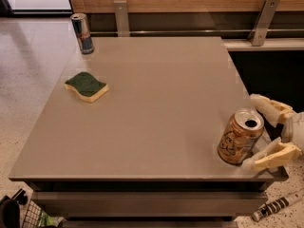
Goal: Move orange can near redbull can
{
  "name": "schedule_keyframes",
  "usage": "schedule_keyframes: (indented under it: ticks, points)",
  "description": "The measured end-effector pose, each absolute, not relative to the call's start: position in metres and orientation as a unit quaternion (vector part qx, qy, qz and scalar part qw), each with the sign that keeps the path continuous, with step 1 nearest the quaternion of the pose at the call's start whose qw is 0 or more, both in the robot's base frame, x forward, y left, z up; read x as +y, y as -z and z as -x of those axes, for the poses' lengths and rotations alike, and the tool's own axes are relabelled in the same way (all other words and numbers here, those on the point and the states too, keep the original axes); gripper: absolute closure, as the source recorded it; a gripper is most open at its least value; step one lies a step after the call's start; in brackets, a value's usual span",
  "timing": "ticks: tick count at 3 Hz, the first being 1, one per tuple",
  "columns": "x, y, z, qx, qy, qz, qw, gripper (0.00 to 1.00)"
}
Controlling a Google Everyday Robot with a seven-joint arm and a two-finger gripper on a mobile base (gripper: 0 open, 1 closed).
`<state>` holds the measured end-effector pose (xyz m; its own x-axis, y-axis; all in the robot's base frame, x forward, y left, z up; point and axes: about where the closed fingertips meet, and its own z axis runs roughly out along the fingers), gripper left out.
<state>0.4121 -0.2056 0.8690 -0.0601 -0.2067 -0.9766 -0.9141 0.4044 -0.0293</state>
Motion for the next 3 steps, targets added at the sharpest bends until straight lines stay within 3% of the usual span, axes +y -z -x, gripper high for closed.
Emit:
schedule_keyframes:
  ticks: [1,2,3]
  points:
    - [-0.1990,-0.8640,-0.4078,0.641,-0.340,0.420,0.545,0.14]
    - [-0.1968,-0.8651,-0.4079,0.640,-0.340,0.422,0.544,0.38]
    - [-0.1932,-0.8668,-0.4081,0.638,-0.341,0.425,0.543,0.77]
